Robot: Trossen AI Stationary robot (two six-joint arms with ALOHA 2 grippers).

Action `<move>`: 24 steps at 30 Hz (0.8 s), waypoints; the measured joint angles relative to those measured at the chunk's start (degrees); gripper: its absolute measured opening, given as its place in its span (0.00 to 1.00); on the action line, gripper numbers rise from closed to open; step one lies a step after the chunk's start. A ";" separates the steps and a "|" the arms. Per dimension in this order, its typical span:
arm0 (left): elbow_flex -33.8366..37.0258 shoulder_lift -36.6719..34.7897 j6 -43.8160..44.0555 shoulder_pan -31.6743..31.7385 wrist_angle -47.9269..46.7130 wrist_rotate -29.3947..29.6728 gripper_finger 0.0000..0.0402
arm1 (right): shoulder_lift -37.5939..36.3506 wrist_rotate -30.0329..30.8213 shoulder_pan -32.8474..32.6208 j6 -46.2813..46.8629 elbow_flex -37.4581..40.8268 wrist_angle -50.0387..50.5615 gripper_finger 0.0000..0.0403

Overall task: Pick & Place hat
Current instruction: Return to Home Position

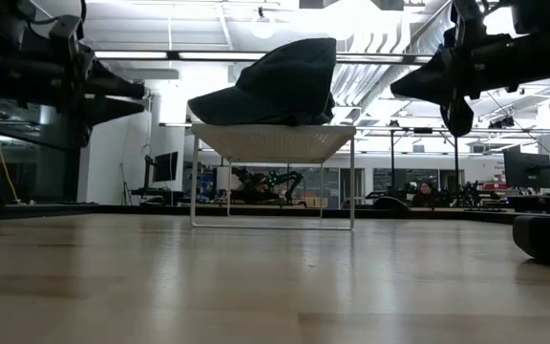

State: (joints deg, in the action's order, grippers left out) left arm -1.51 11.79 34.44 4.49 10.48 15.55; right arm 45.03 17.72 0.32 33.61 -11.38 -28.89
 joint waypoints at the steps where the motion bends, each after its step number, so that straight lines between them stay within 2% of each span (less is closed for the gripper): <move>1: 0.14 -0.02 0.38 0.00 0.00 0.00 0.32 | -0.01 -0.03 0.00 0.07 0.00 0.09 0.00; 10: 0.38 -0.04 0.05 0.00 0.02 3.29 0.32 | 2.84 -1.11 0.04 0.87 0.02 -1.09 0.00; 19: 0.49 -0.06 -0.11 0.00 0.00 4.56 0.32 | 9.67 -2.00 0.04 0.45 0.02 -11.35 0.00; 24: 0.51 -0.06 -0.09 0.00 -0.03 4.57 0.32 | 11.27 -8.30 1.73 -0.01 0.02 -13.85 0.00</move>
State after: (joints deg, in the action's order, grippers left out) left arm -0.99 11.73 34.35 4.49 10.46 20.12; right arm 56.30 9.41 2.04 33.61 -11.35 -42.75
